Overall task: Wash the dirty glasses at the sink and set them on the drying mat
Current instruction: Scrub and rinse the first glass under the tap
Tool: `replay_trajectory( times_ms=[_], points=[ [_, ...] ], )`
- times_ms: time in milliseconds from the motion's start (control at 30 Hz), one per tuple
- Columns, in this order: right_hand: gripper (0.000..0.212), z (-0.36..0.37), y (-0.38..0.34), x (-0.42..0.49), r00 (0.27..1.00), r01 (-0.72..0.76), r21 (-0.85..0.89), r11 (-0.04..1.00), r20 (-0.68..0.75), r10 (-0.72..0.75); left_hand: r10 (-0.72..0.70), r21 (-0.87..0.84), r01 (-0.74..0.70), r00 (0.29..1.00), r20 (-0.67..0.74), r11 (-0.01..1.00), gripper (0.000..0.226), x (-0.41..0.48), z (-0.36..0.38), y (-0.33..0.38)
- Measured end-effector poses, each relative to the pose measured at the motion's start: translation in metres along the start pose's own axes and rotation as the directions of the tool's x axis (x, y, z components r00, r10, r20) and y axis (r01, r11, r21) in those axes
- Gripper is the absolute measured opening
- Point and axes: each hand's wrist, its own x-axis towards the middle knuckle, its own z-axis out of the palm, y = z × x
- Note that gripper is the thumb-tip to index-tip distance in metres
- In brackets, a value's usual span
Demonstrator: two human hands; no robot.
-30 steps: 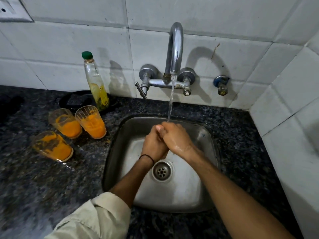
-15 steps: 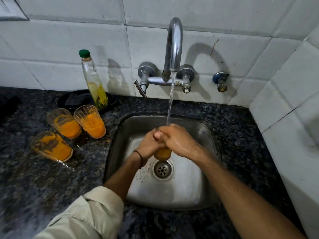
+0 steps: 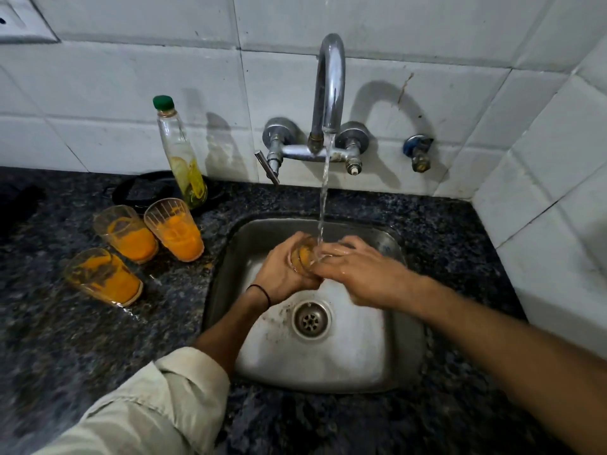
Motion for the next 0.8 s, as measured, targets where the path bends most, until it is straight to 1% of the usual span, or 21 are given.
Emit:
replay_trajectory(
  times_ms=[33,67,100,167,233,267,300,333,367,400,433,467,500,533,567,600,633,667,700,767,800],
  points=[
    [0.08,-0.008,0.011,0.0,0.991,0.105,-0.172,0.979,0.094,-0.09,0.015,0.008,-0.016,0.999,0.05,1.0,0.053,-0.002,0.001,0.0],
    [0.08,-0.015,0.017,0.001,0.975,0.178,-0.247,0.952,0.173,-0.138,0.031,0.019,-0.032,0.997,0.066,0.999,0.053,-0.003,0.005,0.002],
    [0.075,-0.017,0.017,0.005,0.968,0.187,-0.248,0.951,0.212,-0.136,0.048,0.018,-0.049,0.997,0.055,0.999,0.054,-0.003,0.009,0.004],
    [0.052,-0.013,0.007,0.014,0.982,0.068,-0.173,0.983,0.186,-0.035,0.088,-0.009,-0.088,0.996,0.01,0.996,0.057,-0.002,0.015,0.008],
    [0.036,-0.003,-0.012,0.025,0.97,-0.228,0.028,0.973,0.091,0.225,0.139,-0.018,-0.14,0.989,-0.047,0.99,0.048,0.0,0.017,0.009],
    [0.034,0.005,-0.023,0.032,0.925,-0.379,0.193,0.905,0.04,0.379,0.158,-0.014,-0.16,0.984,-0.076,0.987,0.039,0.001,0.016,0.009],
    [0.033,0.013,-0.037,0.038,0.857,-0.482,0.381,0.789,0.015,0.516,0.168,0.011,-0.168,0.981,-0.099,0.986,0.03,0.002,0.015,0.008],
    [0.032,0.02,-0.049,0.043,0.785,-0.51,0.564,0.649,-0.003,0.62,0.171,0.045,-0.167,0.979,-0.111,0.985,0.024,0.003,0.012,0.007],
    [0.031,0.025,-0.059,0.045,0.738,-0.468,0.698,0.542,-0.029,0.674,0.171,0.077,-0.163,0.979,-0.111,0.984,0.022,0.003,0.009,0.006],
    [0.032,0.031,-0.064,0.043,0.738,-0.387,0.773,0.503,-0.067,0.672,0.166,0.095,-0.157,0.982,-0.094,0.983,0.024,0.003,0.006,0.005],
    [0.037,0.032,-0.063,0.037,0.78,-0.302,0.772,0.56,-0.138,0.61,0.16,0.098,-0.153,0.985,-0.071,0.983,0.032,0.003,0.002,0.005],
    [0.044,0.036,-0.052,0.03,0.845,-0.227,0.661,0.715,-0.231,0.482,0.147,0.099,-0.141,0.988,-0.052,0.985,0.042,0.003,-0.002,0.004],
    [0.052,0.035,-0.037,0.023,0.914,-0.161,0.445,0.881,-0.27,0.303,0.124,0.107,-0.12,0.992,-0.033,0.987,0.05,0.003,-0.005,0.002],
    [0.057,0.027,-0.022,0.018,0.968,-0.093,0.199,0.976,-0.212,0.135,0.102,0.128,-0.101,0.995,-0.005,0.987,0.055,0.003,-0.007,0.002],
    [0.057,0.016,-0.01,0.017,0.995,-0.028,-0.01,1.0,-0.092,0.027,0.086,0.146,-0.089,0.996,0.028,0.985,0.056,0.002,-0.005,0.003],
    [0.054,0.004,-0.004,0.018,0.999,0.013,-0.142,0.99,0.041,-0.007,0.076,0.148,-0.083,0.996,0.053,0.986,0.057,0.001,-0.002,0.004],
    [0.052,-0.003,-0.004,0.023,0.989,0.003,-0.19,0.982,0.149,0.026,0.073,0.133,-0.08,0.996,0.055,0.988,0.059,0.001,0.003,0.004],
    [0.051,-0.005,-0.007,0.03,0.969,-0.068,-0.167,0.984,0.222,0.105,0.073,0.117,-0.076,0.997,0.036,0.99,0.06,0.001,0.006,0.004],
    [0.054,-0.005,-0.011,0.038,0.938,-0.201,-0.088,0.976,0.269,0.217,0.073,0.118,-0.073,0.997,0.009,0.99,0.058,0.002,0.007,0.004],
    [0.057,0.005,-0.021,0.049,0.869,-0.452,0.16,0.877,0.299,0.394,0.074,0.199,-0.067,0.997,-0.028,0.978,0.043,0.004,0.005,0.001],
    [0.052,0.009,-0.025,0.053,0.858,-0.505,0.313,0.804,0.28,0.43,0.065,0.246,-0.057,0.998,-0.023,0.968,0.04,0.005,0.002,-0.001]
  ],
)
